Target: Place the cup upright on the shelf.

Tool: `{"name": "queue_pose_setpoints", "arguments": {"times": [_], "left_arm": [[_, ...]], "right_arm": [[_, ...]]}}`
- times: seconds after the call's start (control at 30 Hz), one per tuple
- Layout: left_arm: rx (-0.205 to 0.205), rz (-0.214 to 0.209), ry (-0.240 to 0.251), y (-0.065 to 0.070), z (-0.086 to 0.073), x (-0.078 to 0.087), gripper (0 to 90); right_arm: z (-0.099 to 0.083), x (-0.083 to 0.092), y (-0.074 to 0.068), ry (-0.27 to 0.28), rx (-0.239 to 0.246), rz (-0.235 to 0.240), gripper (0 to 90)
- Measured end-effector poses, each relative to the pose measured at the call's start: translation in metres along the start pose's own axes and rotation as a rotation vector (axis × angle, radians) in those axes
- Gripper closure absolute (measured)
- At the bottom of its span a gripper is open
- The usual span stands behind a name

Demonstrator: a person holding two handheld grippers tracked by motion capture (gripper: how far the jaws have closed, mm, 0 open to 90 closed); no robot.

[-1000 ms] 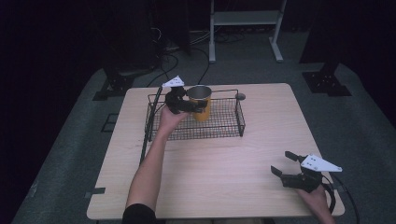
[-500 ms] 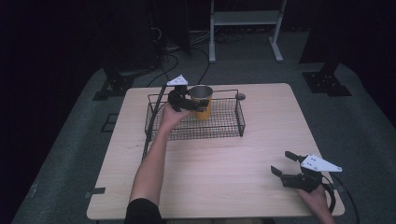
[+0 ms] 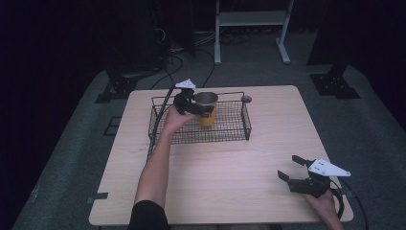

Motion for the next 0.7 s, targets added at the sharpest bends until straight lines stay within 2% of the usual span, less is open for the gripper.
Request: {"name": "queue_pose_setpoints", "arguments": {"times": [0.13, 0.3, 0.37, 0.43, 0.57, 0.7], "left_arm": [[-0.008, 0.0, -0.009, 0.0, -0.001, -0.005, 12.5], [0.006, 0.006, -0.045, -0.004, -0.006, -0.007, 12.4], [0.005, 0.023, -0.07, -0.006, -0.009, -0.007, 12.3], [0.01, 0.025, -0.084, -0.007, -0.011, -0.008, 12.3], [0.014, 0.039, -0.142, -0.01, -0.017, -0.011, 12.2], [0.017, 0.045, -0.139, -0.011, -0.016, -0.01, 12.3]], "right_arm": [[0.0, 0.0, 0.0, 0.0, 0.0, 0.001, 13.9], [0.0, 0.0, 0.0, 0.0, 0.001, 0.002, 13.9], [0.0, 0.0, 0.0, 0.001, 0.001, 0.002, 13.9], [0.0, 0.0, 0.0, 0.0, 0.001, 0.002, 13.9], [0.0, 0.0, 0.0, 0.0, 0.0, 0.001, 13.9], [0.0, 0.0, 0.0, 0.0, 0.0, 0.001, 13.9]]}}
Point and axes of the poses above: each handheld gripper's, and its own axes: x roughly backward along the jaws, z roughly out of its top, y roughly to its right, the point moved 4 cm from there along -x, roughly forward along the jaws, and after that the axes turned 13 degrees about -z, right-handed, at the moved point
